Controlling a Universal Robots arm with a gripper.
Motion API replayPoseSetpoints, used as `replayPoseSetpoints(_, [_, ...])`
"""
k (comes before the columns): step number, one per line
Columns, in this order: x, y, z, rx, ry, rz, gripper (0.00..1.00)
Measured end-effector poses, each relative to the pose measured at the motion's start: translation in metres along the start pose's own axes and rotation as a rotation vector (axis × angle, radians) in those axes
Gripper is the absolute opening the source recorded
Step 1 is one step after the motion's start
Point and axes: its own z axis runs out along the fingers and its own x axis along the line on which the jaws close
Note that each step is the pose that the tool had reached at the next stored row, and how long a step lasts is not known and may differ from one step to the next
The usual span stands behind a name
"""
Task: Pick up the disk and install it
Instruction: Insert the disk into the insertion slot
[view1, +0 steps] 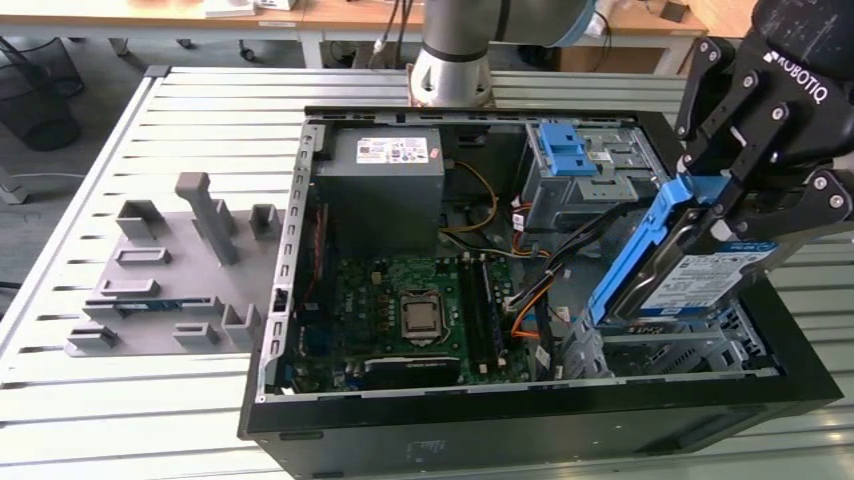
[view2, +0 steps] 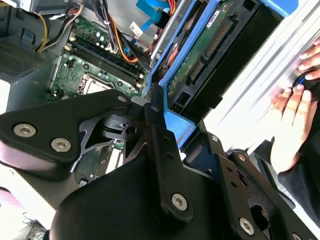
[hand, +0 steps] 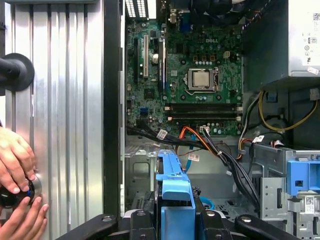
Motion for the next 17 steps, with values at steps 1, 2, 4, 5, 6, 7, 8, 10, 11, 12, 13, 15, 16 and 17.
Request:
replayPoseSetpoints(1, [0.0,-0.0006,0.0006,0.0,0.0001,0.0,0.36])
replayPoseSetpoints(2, [0.0,-0.0011,0.0014,0.0,0.0,0.0,0.36])
replayPoseSetpoints(4, [0.0,-0.0019,0.0028,-0.0001,0.0,0.0,0.36])
replayPoseSetpoints(5, [0.0001,-0.0022,0.0034,-0.0002,-0.0001,0.0,0.36])
replayPoseSetpoints(6, [0.0001,-0.0024,0.004,-0.0002,0.0,0.0,0.36])
replayPoseSetpoints(7, [0.0001,-0.0024,0.0046,-0.0002,0.0001,0.0,0.36])
replayPoseSetpoints(8, [0.0001,-0.0026,0.0052,-0.0003,0.0002,0.0,0.36])
replayPoseSetpoints(10, [0.0002,-0.0028,0.0066,-0.0002,0.0,0.0,0.36])
replayPoseSetpoints(11, [0.0002,-0.0029,0.0071,-0.0002,-0.0001,0.0,0.36])
replayPoseSetpoints(12, [0.0002,-0.0031,0.0074,-0.0003,0.0,0.0,0.36])
replayPoseSetpoints(13, [0.0002,-0.0032,0.0075,-0.0004,0.0001,0.0,0.36])
replayPoseSetpoints(15, [0.0002,-0.0034,0.0078,-0.0012,0.0001,0.0,0.36])
replayPoseSetpoints(16, [0.0002,-0.0034,0.0078,-0.0016,-0.0001,0.0,0.36])
replayPoseSetpoints(17, [0.0002,-0.0036,0.0078,-0.0019,0.0,0.0,0.36])
